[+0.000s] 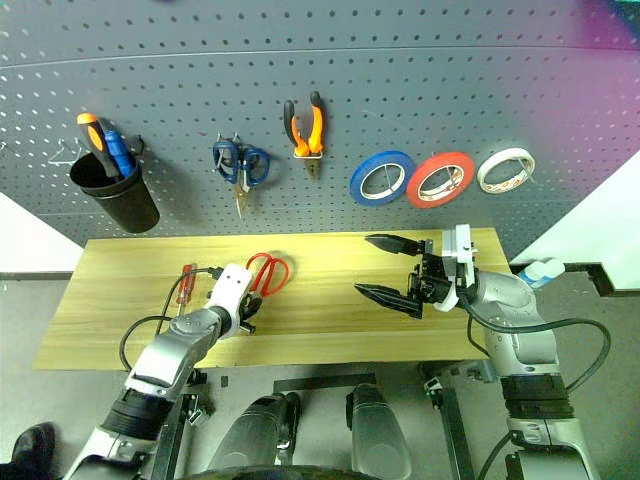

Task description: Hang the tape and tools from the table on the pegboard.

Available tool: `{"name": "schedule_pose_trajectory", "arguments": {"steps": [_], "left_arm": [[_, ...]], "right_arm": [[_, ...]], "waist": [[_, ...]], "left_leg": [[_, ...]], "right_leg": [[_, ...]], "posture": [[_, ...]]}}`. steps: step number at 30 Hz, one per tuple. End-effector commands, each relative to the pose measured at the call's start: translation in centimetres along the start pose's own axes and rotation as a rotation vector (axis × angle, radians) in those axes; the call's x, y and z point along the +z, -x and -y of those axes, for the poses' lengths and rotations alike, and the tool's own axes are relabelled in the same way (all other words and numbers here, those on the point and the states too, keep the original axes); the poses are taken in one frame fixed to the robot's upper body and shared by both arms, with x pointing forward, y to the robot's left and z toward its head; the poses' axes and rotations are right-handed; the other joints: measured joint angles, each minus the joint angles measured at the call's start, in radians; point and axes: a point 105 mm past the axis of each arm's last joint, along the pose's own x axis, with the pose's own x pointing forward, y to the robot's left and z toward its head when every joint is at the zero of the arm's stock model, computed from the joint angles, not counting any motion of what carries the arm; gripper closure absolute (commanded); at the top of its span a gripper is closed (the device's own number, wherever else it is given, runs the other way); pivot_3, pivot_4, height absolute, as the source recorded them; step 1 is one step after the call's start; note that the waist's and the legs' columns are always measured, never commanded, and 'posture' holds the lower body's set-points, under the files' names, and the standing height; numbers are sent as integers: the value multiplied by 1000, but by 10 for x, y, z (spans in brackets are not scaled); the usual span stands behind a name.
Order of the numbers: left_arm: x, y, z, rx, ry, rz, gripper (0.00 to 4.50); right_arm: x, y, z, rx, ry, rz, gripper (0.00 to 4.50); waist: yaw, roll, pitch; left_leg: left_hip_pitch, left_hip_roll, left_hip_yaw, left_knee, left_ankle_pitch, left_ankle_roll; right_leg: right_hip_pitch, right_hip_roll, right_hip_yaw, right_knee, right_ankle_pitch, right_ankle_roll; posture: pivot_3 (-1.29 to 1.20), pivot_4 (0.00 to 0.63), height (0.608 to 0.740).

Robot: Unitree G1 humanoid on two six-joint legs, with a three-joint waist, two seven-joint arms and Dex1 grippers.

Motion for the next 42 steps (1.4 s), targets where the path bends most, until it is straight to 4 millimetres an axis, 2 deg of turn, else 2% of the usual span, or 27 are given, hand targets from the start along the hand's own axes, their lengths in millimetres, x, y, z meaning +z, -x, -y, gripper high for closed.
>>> {"name": "schedule_pose_trajectory", "arguments": {"steps": [1, 6, 7, 11, 14, 20, 23, 29, 34, 40, 42], "left_arm": [[24, 9, -2, -19, -101, 170, 3446], [26, 22, -24, 36, -55, 255, 3446], [26, 24, -26, 38, -93, 269, 3446], [27, 29, -26, 28, -107, 319, 3446], [35, 36, -26, 18, -22, 395, 3446], [47, 50, -25, 26, -213, 504, 3446], [48, 57, -35, 80, -175, 552, 3446], [65, 85, -44, 115, -180, 723, 3446], [89, 109, -45, 136, -160, 892, 3446], [107, 121, -35, 129, -188, 997, 3446], [111, 123, -38, 155, -188, 1006, 3446]], "right_arm": [[7, 2, 3, 0, 40, 16, 0], [5, 4, 4, 1, 35, 12, 0], [5, 3, 4, 0, 37, 14, 0], [5, 4, 4, 0, 39, 15, 0], [5, 5, 6, -5, 39, 12, 0], [8, 8, 0, 33, 4, 37, 0], [10, 10, -7, 71, -34, 60, 0], [10, 8, -13, 77, -70, 90, 0], [32, -3, -17, 74, -56, 125, 0], [47, -13, -15, 63, -67, 145, 0], [50, -15, -12, 51, -49, 142, 0]], "waist": [[0, 0, 0], [-2, 0, 0], [-1, 0, 0], [0, 1, 0], [0, 0, 0], [-2, 1, 1], [-1, 1, 1], [-1, 1, 1], [-1, 1, 1], [-1, 1, 0], [-1, 1, 0]], "left_leg": [[0, 0, 0, 0, 0, 0], [0, 0, 0, 0, 0, 0], [0, 0, 0, 0, 0, 0], [0, 0, 0, 0, 0, 0], [-1, 0, 0, 0, 0, 1], [-1, 0, 0, 0, 0, 1], [-1, 0, 0, 0, 0, 1], [-1, 0, 0, 0, -1, 1], [-1, 0, 0, 0, -1, 1], [-1, 0, 0, 0, -1, 1], [-1, 0, 1, 0, -1, 1]], "right_leg": [[0, 0, 0, 0, 0, 0], [0, 0, 0, 0, 0, 0], [0, 0, 0, 0, 0, 0], [0, 0, 0, 0, 0, 0], [0, 0, 0, -1, 0, 0], [0, 0, 0, -1, 0, 0], [0, 0, 0, -1, 0, 0], [0, -1, 0, -1, 0, 0], [-1, -1, 0, -1, 0, 0], [0, 0, 0, -1, 0, 0], [0, 0, 0, -1, 0, 0]], "posture": [[-126, 239, 740], [-122, 237, 740], [-121, 237, 740], [-120, 235, 740], [-120, 235, 740], [-123, 231, 740], [-133, 228, 740], [-144, 219, 740], [-143, 211, 740], [-129, 197, 740], [-127, 191, 740]]}}
